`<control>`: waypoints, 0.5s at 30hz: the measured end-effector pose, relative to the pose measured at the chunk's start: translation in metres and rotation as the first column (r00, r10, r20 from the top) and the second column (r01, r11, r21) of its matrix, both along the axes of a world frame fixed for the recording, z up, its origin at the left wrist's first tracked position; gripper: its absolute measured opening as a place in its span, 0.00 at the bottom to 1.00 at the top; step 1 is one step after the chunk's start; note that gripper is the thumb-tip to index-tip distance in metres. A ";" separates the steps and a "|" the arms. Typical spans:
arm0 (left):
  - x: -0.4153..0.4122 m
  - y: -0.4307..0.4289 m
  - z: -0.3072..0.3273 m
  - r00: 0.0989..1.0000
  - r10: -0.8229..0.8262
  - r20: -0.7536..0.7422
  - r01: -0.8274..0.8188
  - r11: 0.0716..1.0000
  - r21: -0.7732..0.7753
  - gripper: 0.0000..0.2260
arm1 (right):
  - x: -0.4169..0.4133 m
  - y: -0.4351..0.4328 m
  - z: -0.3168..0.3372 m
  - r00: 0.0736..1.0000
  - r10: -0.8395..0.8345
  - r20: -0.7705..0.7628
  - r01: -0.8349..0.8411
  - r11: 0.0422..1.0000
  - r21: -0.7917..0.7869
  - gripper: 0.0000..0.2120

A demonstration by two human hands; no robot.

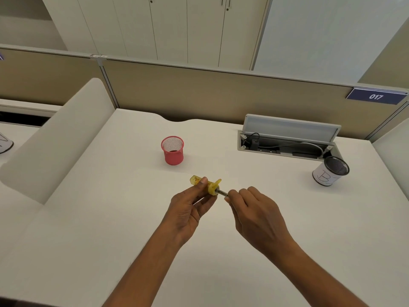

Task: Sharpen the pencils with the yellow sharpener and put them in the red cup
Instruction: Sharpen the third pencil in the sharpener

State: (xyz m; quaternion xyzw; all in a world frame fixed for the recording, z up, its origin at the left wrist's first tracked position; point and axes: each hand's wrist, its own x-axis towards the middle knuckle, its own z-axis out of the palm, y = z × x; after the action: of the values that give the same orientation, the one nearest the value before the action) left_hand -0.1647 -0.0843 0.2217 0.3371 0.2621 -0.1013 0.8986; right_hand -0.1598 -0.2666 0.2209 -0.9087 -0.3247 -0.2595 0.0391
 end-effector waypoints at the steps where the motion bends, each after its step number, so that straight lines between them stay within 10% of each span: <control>1: 0.001 0.000 0.000 1.000 0.007 0.006 -0.007 1.000 0.010 0.07 | -0.002 0.002 -0.002 0.997 -0.015 -0.074 0.020 0.998 0.060 0.13; 3: 0.001 0.000 0.000 1.000 0.020 0.023 -0.021 1.000 0.024 0.07 | -0.008 0.011 -0.001 0.939 -0.024 -0.342 0.143 0.934 0.328 0.15; 5: 0.001 0.000 -0.001 0.999 0.021 0.042 -0.023 0.999 0.046 0.08 | -0.008 0.019 0.008 0.709 0.089 -0.699 0.489 0.652 0.579 0.15; 7: 0.000 0.000 -0.003 0.998 0.023 0.051 -0.026 0.997 0.066 0.10 | -0.003 0.020 0.021 0.318 0.371 -0.873 0.828 0.339 0.446 0.14; 9: -0.001 0.000 -0.003 0.998 0.030 0.054 -0.034 0.997 0.072 0.12 | 0.001 0.015 0.027 0.144 0.486 -0.862 0.886 0.324 0.331 0.14; 12: -0.002 0.000 -0.003 0.997 0.057 0.052 -0.060 0.997 0.050 0.09 | -0.002 0.011 0.017 0.456 0.224 -0.861 0.592 0.647 0.481 0.15; 15: -0.002 0.000 -0.002 0.995 0.088 0.042 -0.089 0.996 0.008 0.08 | -0.003 0.006 0.000 0.900 -0.026 -0.435 0.158 0.949 0.272 0.15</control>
State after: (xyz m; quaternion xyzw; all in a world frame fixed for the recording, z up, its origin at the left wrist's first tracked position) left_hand -0.1663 -0.0839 0.2195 0.3317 0.2583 -0.0529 0.9058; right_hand -0.1628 -0.2607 0.2210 -0.9411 -0.2213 -0.1027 0.2341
